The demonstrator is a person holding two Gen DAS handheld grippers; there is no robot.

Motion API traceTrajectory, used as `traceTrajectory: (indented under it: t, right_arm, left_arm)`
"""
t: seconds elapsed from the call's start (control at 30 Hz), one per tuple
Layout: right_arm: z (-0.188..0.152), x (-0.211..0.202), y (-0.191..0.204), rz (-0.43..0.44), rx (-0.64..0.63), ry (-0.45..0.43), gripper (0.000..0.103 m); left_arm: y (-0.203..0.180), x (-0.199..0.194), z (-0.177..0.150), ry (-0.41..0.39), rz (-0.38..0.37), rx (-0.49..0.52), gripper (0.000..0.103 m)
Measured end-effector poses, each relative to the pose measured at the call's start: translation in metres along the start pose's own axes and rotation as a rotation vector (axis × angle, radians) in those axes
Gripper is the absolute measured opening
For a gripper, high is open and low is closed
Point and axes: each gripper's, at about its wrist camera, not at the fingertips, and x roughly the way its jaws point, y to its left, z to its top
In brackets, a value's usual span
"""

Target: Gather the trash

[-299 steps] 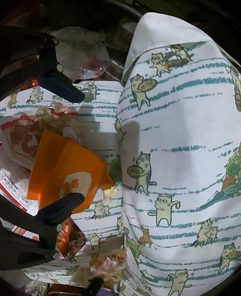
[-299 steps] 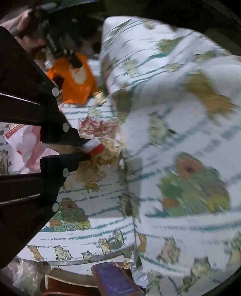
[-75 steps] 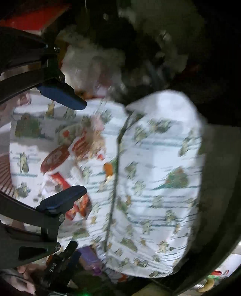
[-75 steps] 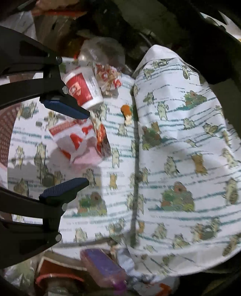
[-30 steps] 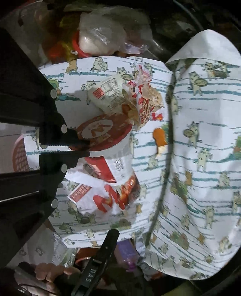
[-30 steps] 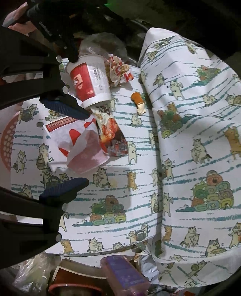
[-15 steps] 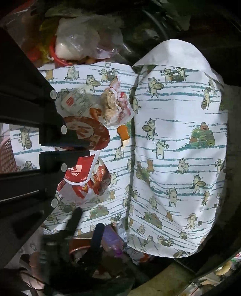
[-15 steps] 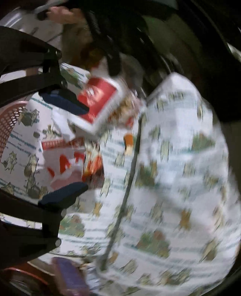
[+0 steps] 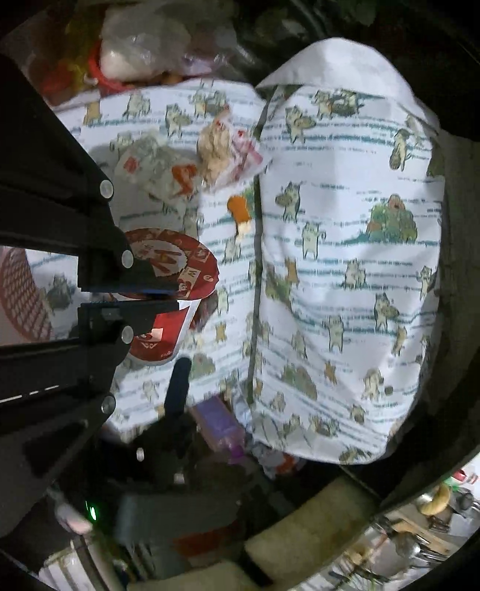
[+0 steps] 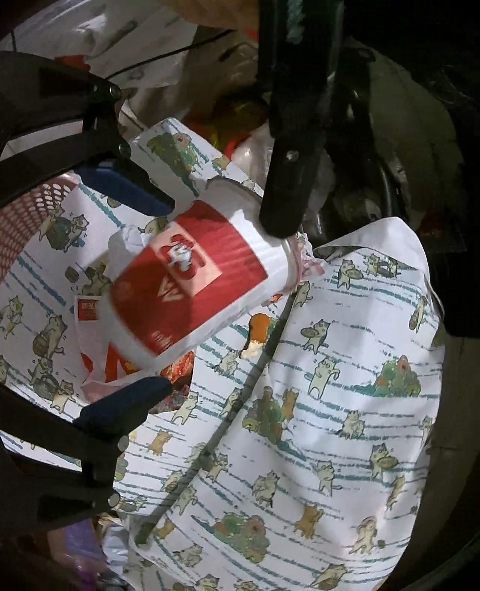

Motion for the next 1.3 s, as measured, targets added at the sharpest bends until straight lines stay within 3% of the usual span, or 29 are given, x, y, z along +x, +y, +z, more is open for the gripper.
traceTrajectory:
  t: [0.3,0.37,0.4,0.43,0.5,0.53,0.6,0.8,0.97,1.0,1.07,1.1,1.13,1.2,1.3]
  right_arm:
    - [-0.005,0.019,0.006,0.034,0.020,0.039,0.090]
    - [-0.005,0.021,0.006,0.039,0.038,0.035,0.088]
    - [-0.005,0.023,0.005,0.055,0.059,0.043,0.079]
    - [-0.006,0.027,0.003,0.073,0.083,0.064,0.062]
    - [-0.007,0.036,-0.003,0.107,0.143,0.101,0.048]
    - [-0.008,0.040,-0.005,0.110,0.168,0.112,0.023]
    - [-0.011,0.051,-0.013,0.109,0.214,0.153,0.015]
    - [-0.010,0.050,-0.026,0.073,0.282,0.139,0.015]
    - [-0.005,0.030,-0.051,0.034,0.387,0.078,0.029]
    - [-0.005,0.027,-0.059,0.019,0.413,0.067,0.036]
    - [-0.005,0.021,-0.075,-0.026,0.480,0.052,0.041]
    - [-0.006,0.018,-0.084,-0.039,0.516,0.048,0.043]
    - [-0.008,0.015,-0.092,-0.047,0.548,0.046,0.048]
    - [-0.012,0.009,-0.109,-0.067,0.620,0.038,0.053]
    - [-0.019,0.002,-0.130,-0.109,0.695,0.041,0.057]
  left_arm:
    - [0.005,0.000,0.002,0.029,-0.143,-0.076,0.001]
    - [0.004,0.000,0.002,0.031,-0.136,-0.076,0.001]
    - [0.004,0.001,0.002,0.025,-0.115,-0.068,0.001]
    - [0.004,0.001,0.002,0.018,-0.082,-0.059,0.001]
    - [0.009,0.003,0.003,0.012,-0.044,-0.073,0.001]
    - [0.014,0.003,0.003,0.002,-0.038,-0.093,0.001]
    - [0.022,0.004,0.006,-0.003,-0.030,-0.108,0.001]
    - [0.050,0.007,0.012,-0.033,0.088,-0.172,0.001]
    - [0.067,0.020,0.013,-0.008,0.166,-0.210,0.003]
    - [0.068,0.023,0.013,0.000,0.184,-0.199,0.008]
    - [0.067,0.034,0.016,0.025,0.243,-0.156,0.032]
    - [0.068,0.040,0.018,0.035,0.270,-0.139,0.056]
    - [0.069,0.045,0.019,0.035,0.277,-0.129,0.072]
    - [0.071,0.055,0.024,0.045,0.270,-0.138,0.073]
    - [0.067,0.076,0.035,0.091,0.203,-0.157,0.077]
